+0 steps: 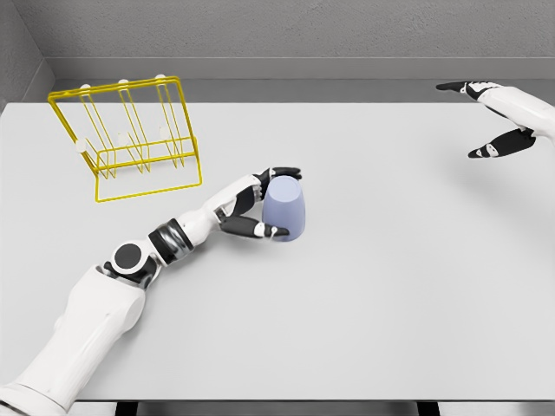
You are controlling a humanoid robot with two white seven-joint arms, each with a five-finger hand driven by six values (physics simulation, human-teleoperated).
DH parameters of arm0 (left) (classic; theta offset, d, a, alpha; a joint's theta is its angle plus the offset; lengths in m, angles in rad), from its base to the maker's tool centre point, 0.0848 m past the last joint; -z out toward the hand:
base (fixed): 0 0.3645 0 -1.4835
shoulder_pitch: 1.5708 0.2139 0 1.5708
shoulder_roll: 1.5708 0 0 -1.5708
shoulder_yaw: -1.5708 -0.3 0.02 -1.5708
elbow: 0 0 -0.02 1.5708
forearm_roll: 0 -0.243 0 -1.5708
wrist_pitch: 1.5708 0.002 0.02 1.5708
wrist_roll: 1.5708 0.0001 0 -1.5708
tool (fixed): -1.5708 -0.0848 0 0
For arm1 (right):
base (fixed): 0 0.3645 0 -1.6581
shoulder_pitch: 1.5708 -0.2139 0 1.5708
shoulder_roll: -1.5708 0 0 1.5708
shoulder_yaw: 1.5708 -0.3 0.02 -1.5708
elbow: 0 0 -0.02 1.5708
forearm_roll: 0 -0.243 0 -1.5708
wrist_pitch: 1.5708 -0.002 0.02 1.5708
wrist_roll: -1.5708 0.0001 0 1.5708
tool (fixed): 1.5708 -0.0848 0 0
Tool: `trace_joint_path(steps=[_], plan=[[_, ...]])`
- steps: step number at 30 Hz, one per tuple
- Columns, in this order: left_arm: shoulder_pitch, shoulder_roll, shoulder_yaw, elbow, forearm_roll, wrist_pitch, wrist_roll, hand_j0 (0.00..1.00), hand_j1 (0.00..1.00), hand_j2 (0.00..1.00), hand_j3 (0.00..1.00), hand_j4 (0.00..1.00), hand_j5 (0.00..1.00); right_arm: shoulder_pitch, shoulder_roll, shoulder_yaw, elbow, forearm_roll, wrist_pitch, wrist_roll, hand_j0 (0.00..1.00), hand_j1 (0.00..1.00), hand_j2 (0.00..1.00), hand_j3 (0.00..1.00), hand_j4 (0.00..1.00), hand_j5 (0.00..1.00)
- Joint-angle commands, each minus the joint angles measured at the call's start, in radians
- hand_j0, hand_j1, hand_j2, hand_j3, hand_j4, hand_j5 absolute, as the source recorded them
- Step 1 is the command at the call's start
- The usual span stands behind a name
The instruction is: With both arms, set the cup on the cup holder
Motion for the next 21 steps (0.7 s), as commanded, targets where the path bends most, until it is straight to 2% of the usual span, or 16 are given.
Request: trace_joint_path(steps=[1, 5, 9, 13, 21], plan=[[0.000, 0.001, 0.001, -0.001, 0.009, 0.000, 0.000, 0.60, 0.60, 0.60, 0.60, 0.60, 0.60, -0.001, -0.001, -0.002, 0.000, -0.007, 0.001, -0.001, 1.00, 1.00, 1.00, 1.00, 1.00, 1.00], [0.000, 0.001, 0.001, -0.001, 0.009, -0.001, 0.000, 0.54, 0.54, 0.54, 0.54, 0.54, 0.54, -0.001, -0.001, -0.002, 0.000, -0.007, 0.001, -0.001, 1.00, 1.00, 1.00, 1.00, 1.00, 1.00], [0.000, 0.001, 0.001, -0.001, 0.007, 0.000, -0.002, 0.54, 0.54, 0.54, 0.54, 0.54, 0.54, -0.002, -0.001, -0.002, 0.000, -0.007, 0.001, -0.001, 1.00, 1.00, 1.00, 1.00, 1.00, 1.00], [0.002, 0.002, 0.001, -0.001, 0.007, 0.000, -0.003, 0.45, 0.45, 0.45, 0.45, 0.45, 0.45, -0.001, 0.002, -0.002, 0.000, -0.006, 0.001, -0.001, 1.00, 1.00, 1.00, 1.00, 1.00, 1.00], [0.014, 0.012, 0.007, -0.032, 0.022, -0.004, -0.009, 0.45, 0.45, 0.45, 0.45, 0.45, 0.45, -0.002, 0.002, -0.002, 0.000, -0.006, 0.001, -0.001, 1.00, 1.00, 1.00, 1.00, 1.00, 1.00]])
